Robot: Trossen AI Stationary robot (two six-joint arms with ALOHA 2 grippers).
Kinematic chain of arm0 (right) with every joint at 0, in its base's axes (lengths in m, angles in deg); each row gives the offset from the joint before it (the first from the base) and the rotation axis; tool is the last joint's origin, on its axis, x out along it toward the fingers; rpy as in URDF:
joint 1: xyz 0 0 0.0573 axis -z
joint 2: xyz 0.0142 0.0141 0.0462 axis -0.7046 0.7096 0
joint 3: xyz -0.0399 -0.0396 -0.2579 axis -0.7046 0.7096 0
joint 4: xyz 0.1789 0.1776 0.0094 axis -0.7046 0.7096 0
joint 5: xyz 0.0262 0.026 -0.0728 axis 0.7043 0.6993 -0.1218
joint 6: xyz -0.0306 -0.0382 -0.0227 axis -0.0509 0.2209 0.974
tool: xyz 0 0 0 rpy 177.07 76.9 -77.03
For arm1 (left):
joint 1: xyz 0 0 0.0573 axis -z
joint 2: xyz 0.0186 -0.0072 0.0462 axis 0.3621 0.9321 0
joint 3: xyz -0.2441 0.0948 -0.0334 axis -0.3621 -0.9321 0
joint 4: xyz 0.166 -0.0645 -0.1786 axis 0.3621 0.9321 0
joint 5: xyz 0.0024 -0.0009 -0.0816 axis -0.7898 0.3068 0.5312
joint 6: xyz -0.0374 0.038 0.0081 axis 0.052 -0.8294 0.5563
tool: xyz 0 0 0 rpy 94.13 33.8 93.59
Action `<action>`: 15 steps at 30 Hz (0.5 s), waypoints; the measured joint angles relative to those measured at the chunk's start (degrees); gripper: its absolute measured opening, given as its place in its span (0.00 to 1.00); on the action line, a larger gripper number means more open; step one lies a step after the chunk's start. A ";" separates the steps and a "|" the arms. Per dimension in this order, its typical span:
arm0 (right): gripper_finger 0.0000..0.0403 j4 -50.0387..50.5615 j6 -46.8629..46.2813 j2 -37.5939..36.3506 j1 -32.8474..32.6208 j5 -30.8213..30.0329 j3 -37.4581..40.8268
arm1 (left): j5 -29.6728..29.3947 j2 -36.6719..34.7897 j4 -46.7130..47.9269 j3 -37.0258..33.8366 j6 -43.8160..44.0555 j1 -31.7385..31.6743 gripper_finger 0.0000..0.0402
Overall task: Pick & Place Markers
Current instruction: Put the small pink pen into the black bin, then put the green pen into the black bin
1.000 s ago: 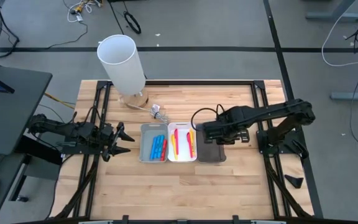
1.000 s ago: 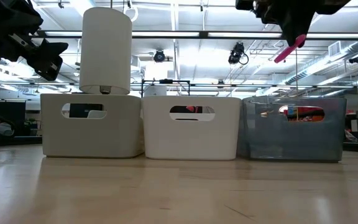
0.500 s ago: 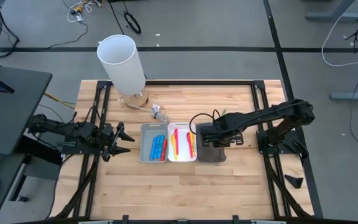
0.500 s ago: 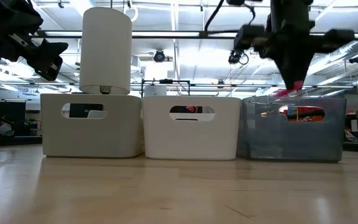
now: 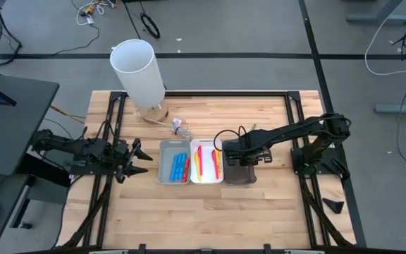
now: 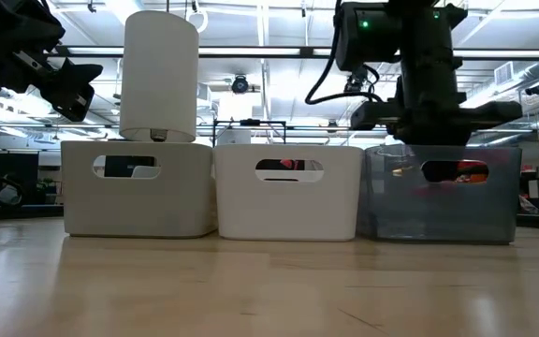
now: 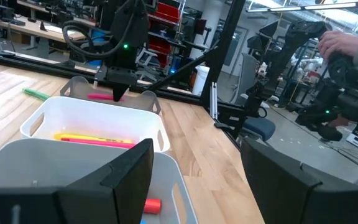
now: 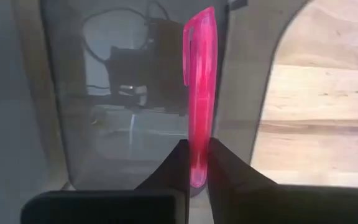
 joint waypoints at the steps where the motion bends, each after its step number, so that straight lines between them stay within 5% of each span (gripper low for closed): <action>1: 0.07 -0.22 0.23 -0.01 0.11 -0.06 0.05 | 0.00 0.01 0.00 0.01 0.01 0.00 0.62; 6: 0.10 -0.89 1.35 0.00 0.15 -0.42 0.11 | 0.00 -0.01 0.31 0.00 0.01 0.00 0.62; 15: 0.31 -3.09 1.81 0.00 0.17 -0.48 0.11 | 0.00 -0.01 0.28 -0.01 0.01 0.02 0.62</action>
